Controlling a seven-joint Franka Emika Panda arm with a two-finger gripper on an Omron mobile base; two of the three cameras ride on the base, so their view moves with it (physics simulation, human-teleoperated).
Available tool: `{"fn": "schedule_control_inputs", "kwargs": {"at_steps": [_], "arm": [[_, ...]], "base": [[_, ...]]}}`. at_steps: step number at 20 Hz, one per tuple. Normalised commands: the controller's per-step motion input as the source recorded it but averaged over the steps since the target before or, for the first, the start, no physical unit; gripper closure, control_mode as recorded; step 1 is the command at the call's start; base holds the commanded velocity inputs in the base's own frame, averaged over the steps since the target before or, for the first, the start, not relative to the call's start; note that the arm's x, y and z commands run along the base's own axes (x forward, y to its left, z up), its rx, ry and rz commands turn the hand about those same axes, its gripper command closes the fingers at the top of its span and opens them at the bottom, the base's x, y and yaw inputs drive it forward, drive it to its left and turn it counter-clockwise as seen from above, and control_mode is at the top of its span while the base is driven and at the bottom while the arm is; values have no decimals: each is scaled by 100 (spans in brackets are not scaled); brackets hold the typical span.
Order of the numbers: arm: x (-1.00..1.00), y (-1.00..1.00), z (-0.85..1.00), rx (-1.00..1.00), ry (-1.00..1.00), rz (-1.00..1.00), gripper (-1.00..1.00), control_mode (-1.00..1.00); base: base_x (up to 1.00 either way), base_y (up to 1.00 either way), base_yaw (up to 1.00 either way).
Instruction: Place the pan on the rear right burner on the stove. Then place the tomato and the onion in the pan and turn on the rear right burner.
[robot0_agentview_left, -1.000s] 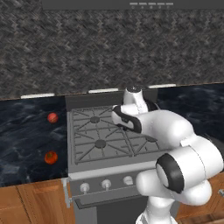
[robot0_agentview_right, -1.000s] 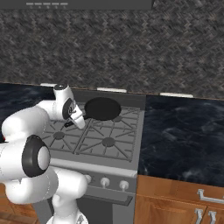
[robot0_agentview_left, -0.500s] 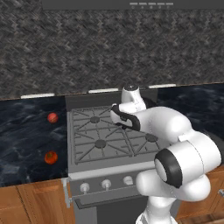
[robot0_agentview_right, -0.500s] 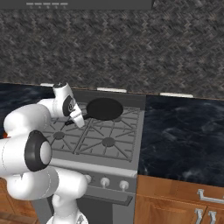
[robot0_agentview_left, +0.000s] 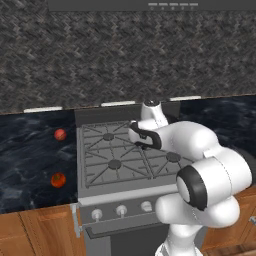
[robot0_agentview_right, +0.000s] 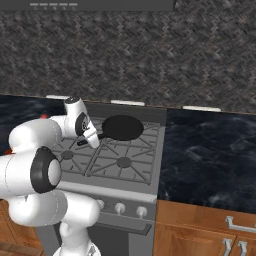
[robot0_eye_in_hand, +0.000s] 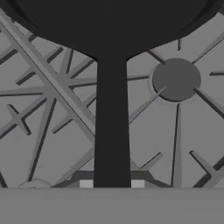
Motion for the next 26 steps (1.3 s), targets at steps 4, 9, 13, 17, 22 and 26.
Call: {"fn": "schedule_control_inputs", "kwargs": {"at_steps": [4,9,13,17,22,26], "arm": [[8,-11,-25,-1,0,0,100,-100],[15,-4,-23,-2,0,0,100,-100],[18,0,-19,-2,0,0,100,-100],[20,-2,-18,-2,0,0,100,-100],[22,-5,-17,-1,0,0,100,-100],[25,-7,-15,0,0,0,100,-100]], "base": [[0,0,0],[0,0,0],[0,0,0],[0,0,0],[0,0,0],[0,0,0]]}}
